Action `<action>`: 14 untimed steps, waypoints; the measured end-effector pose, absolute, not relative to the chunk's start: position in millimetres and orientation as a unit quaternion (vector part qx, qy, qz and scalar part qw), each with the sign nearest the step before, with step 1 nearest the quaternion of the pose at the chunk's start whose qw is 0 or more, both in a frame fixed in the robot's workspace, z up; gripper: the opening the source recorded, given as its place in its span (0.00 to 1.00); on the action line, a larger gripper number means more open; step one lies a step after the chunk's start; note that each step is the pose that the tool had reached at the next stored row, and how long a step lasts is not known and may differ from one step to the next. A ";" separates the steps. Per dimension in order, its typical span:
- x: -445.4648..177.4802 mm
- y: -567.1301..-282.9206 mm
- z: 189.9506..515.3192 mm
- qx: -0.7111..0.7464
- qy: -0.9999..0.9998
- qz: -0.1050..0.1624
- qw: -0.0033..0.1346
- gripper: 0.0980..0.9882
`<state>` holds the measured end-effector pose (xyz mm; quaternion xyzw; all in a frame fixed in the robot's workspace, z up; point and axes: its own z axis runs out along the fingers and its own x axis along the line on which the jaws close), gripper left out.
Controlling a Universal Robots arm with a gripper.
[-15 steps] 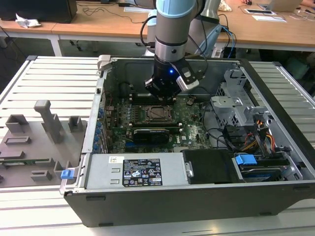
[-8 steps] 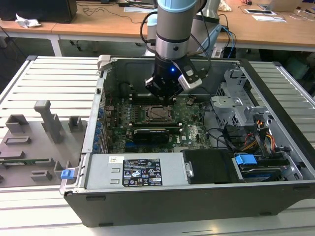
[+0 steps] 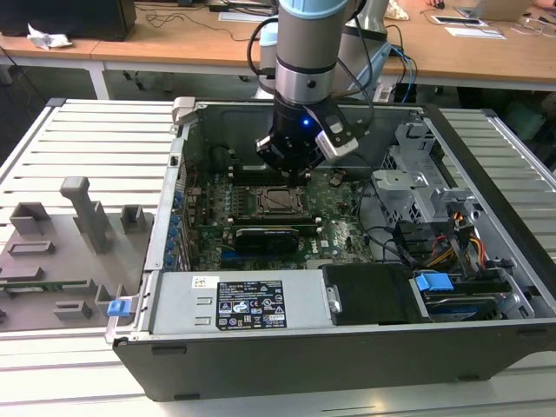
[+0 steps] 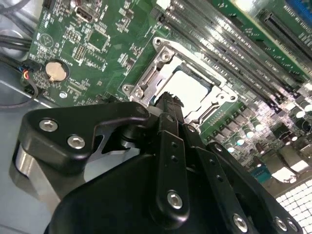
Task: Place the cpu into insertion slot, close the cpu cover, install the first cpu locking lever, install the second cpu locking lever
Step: 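Install the second cpu locking lever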
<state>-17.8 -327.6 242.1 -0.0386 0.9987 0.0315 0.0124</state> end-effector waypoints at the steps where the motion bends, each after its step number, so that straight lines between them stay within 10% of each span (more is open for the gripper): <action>1: -17.8 -329.2 242.1 -0.039 0.999 0.032 0.012 0.01; 14: -18.0 -341.1 243.9 -0.039 0.999 0.031 0.012 0.01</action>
